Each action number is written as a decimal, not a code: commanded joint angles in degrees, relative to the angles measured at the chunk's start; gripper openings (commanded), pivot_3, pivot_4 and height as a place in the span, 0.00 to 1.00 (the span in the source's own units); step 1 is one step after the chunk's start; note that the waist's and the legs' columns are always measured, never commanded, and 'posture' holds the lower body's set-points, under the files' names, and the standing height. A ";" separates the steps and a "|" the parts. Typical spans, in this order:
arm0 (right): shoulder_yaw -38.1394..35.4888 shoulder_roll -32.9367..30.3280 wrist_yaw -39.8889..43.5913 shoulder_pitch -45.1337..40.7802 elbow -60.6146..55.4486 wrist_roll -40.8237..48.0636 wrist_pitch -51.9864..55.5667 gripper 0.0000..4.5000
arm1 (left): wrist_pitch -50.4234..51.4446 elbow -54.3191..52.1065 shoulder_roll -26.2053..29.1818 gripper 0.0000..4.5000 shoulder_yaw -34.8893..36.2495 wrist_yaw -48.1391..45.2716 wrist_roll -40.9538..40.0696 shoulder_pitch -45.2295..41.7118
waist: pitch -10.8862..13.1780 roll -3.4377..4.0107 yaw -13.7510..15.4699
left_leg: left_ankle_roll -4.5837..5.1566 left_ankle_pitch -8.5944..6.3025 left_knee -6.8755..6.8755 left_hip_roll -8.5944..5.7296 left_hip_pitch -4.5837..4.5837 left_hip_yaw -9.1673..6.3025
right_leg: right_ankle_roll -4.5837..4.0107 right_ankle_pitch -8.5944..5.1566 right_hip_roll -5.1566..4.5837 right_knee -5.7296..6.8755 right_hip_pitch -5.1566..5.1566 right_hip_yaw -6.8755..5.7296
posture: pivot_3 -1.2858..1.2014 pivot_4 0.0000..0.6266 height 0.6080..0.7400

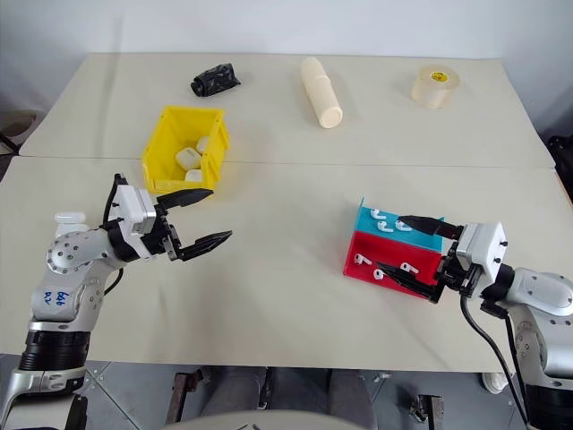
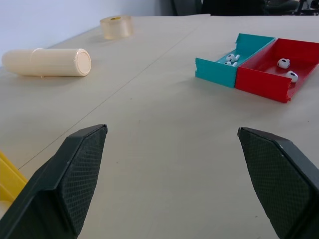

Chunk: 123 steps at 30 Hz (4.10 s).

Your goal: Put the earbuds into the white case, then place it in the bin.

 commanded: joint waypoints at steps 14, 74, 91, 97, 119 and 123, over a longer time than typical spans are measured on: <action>-0.43 -0.21 0.04 0.45 -1.31 0.79 -0.11 1.00 | 0.90 -2.44 0.68 0.99 -0.12 -1.42 -0.89 1.05 | 0.00 0.00 0.00 | 0.00 0.00 0.00 0.00 0.00 0.00 | 0.00 0.00 0.00 0.00 0.00 0.00 | 0.52 0.24 1.00; 13.63 5.19 7.28 -8.68 -4.01 3.06 -1.61 1.00 | 64.81 -20.78 12.25 0.99 25.42 43.89 -13.17 13.87 | -0.01 -0.02 0.04 | -0.04 -0.04 -0.08 0.06 0.03 -0.05 | -0.05 -0.01 0.03 -0.06 -0.01 0.05 | 0.52 0.24 1.00; 13.15 4.89 4.31 -6.42 -8.35 3.25 0.15 1.00 | 80.50 -0.30 22.40 0.99 3.05 39.92 -4.69 -13.22 | 0.00 -0.03 -1.34 | -0.06 -0.04 -0.15 0.02 -0.03 -0.04 | -0.07 -0.02 0.02 0.33 -0.20 0.05 | 0.52 0.24 1.00; 12.84 4.70 3.40 -5.74 -8.93 3.04 -0.16 1.00 | 79.02 2.48 23.58 0.99 -2.18 36.15 -2.84 -14.62 | 0.00 -0.03 -1.25 | -0.06 -0.04 -0.08 -0.02 -0.04 -0.04 | -0.07 -0.02 -0.01 0.32 -0.19 0.06 | 0.52 0.24 1.00; 11.94 4.54 2.45 -4.95 -8.86 2.21 -1.05 1.00 | 74.33 4.24 25.43 0.66 -5.10 25.40 -0.39 -12.38 | -0.05 0.06 -1.56 | -0.06 -0.04 -0.10 0.01 0.03 0.02 | -0.07 -0.02 0.03 0.44 -0.19 0.16 | 0.52 0.24 1.00; 11.17 4.03 2.47 -4.92 -8.25 2.07 -1.20 1.00 | 65.67 -0.65 20.19 0.66 2.15 23.11 -3.18 -8.90 | -0.06 0.13 -1.23 | -0.06 -0.04 -0.08 0.00 0.02 0.01 | -0.07 -0.02 0.00 0.38 -0.19 0.16 | 0.52 0.24 1.00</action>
